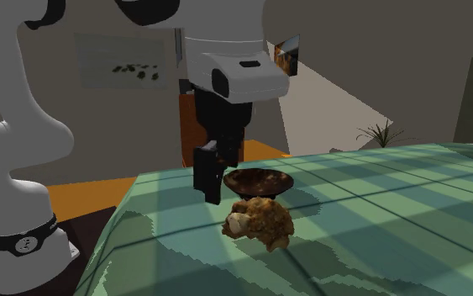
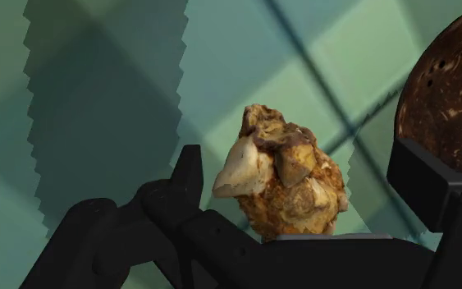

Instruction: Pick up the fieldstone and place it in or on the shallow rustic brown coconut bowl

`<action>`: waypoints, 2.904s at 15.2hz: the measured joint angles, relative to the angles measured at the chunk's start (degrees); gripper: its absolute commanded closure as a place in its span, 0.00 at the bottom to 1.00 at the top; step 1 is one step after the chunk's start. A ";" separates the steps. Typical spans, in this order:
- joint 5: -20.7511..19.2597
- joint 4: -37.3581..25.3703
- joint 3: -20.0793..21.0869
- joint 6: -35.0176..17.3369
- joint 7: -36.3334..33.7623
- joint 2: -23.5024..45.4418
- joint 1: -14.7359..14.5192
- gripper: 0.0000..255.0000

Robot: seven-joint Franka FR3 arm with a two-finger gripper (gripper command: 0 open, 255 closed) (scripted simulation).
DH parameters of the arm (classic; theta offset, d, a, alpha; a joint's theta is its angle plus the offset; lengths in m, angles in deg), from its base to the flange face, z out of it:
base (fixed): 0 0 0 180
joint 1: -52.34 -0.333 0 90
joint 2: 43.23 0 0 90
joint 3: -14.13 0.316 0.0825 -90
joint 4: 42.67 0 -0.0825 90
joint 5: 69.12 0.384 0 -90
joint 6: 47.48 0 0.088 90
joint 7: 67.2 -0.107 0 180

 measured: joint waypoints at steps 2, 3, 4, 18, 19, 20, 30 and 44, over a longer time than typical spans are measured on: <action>0.37 -3.59 0.99 -0.27 0.93 3.85 -0.98 0.00; 0.52 -5.44 1.45 -0.02 1.36 5.43 -1.42 0.00; 0.62 -6.70 1.81 0.14 1.42 6.46 -1.78 0.00; 1.18 -3.61 2.48 -5.48 1.92 7.17 -2.82 0.00; 1.19 -3.53 2.45 -5.62 2.00 7.12 -2.80 1.00; 1.17 -3.59 2.39 -5.68 2.07 7.09 -2.75 1.00; 1.12 -3.63 2.22 -5.85 1.87 6.86 -2.73 1.00; -5.84 16.17 3.39 -25.30 -9.10 -5.82 -4.30 0.00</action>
